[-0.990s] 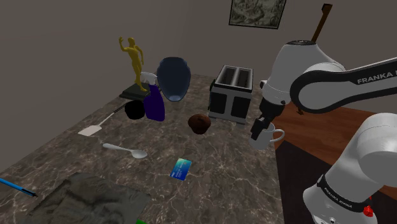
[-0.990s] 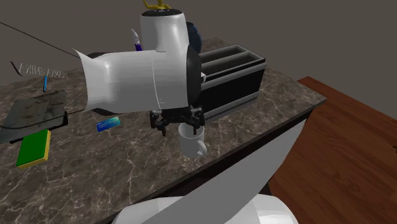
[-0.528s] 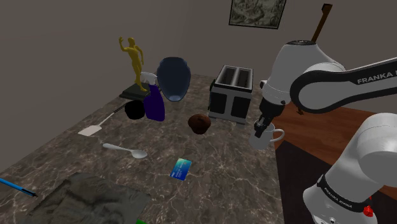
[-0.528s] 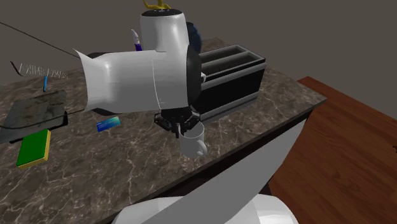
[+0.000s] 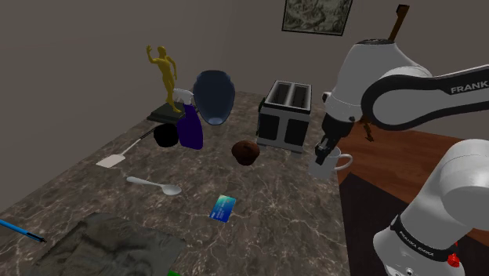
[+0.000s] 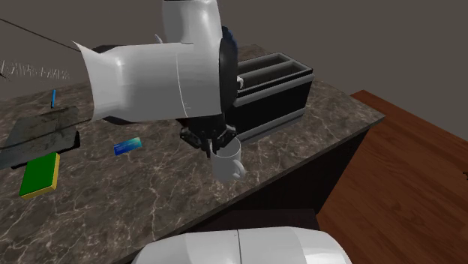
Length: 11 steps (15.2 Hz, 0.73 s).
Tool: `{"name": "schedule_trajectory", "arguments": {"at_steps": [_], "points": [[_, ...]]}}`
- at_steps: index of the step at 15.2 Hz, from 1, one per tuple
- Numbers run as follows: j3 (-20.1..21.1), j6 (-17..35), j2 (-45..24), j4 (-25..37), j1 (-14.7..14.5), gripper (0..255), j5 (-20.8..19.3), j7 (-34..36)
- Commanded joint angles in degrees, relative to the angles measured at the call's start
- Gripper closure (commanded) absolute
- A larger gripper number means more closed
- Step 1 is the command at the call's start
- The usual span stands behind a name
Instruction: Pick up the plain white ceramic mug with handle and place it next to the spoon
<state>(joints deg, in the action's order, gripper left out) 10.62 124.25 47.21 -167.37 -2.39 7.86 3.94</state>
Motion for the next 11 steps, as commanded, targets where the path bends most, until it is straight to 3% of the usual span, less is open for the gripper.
{"name": "schedule_trajectory", "arguments": {"at_steps": [1, 11], "points": [[-0.19, -2.02, 0.8, 1.2, 0.08, 255, -0.21, 0.02], [-1.24, -11.22, 3.63, 7.6, 0.55, 255, -1.23, -0.03]]}}
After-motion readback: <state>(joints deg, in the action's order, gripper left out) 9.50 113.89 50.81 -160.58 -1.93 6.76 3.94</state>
